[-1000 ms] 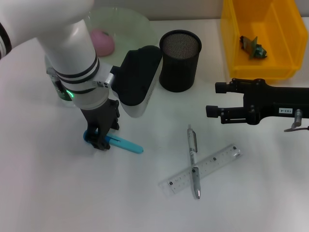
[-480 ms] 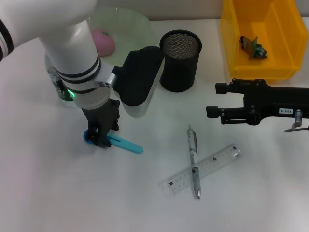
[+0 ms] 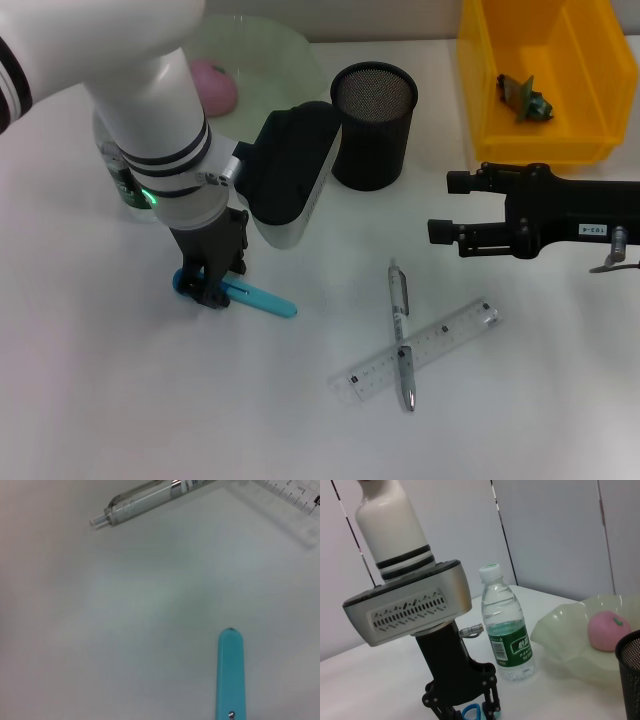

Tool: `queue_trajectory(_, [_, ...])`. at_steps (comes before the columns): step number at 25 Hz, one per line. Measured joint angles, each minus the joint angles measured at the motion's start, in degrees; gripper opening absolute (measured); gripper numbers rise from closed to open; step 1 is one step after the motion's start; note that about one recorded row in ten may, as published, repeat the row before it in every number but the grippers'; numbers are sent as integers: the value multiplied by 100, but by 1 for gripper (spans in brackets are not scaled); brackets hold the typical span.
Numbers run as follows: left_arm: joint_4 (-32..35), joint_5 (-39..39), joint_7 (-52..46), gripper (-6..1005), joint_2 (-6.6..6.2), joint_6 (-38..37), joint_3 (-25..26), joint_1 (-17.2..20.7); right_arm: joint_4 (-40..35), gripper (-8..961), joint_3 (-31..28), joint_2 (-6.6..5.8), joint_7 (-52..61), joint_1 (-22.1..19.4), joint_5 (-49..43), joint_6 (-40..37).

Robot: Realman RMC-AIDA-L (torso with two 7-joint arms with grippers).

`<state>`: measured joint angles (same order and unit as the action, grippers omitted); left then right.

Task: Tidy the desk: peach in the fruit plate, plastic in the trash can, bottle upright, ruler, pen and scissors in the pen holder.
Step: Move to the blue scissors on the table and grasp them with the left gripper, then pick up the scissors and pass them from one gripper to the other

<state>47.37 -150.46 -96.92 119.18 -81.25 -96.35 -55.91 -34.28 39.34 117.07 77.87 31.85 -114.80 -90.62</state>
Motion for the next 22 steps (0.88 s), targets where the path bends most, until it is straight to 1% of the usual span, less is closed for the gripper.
queue_trajectory(9, [-61,-1,23,404,0,102,-55,-8,0,834,-15,-6,1,5,2,3])
queue_trajectory(16, [-72,-1,35,354,0,137,-60,-8,0,834,-34,-9,1,8,2,3])
queue_trajectory(22, [-106,-2,52,336,0,112,-59,-16,0,833,-41,-9,1,21,2,1])
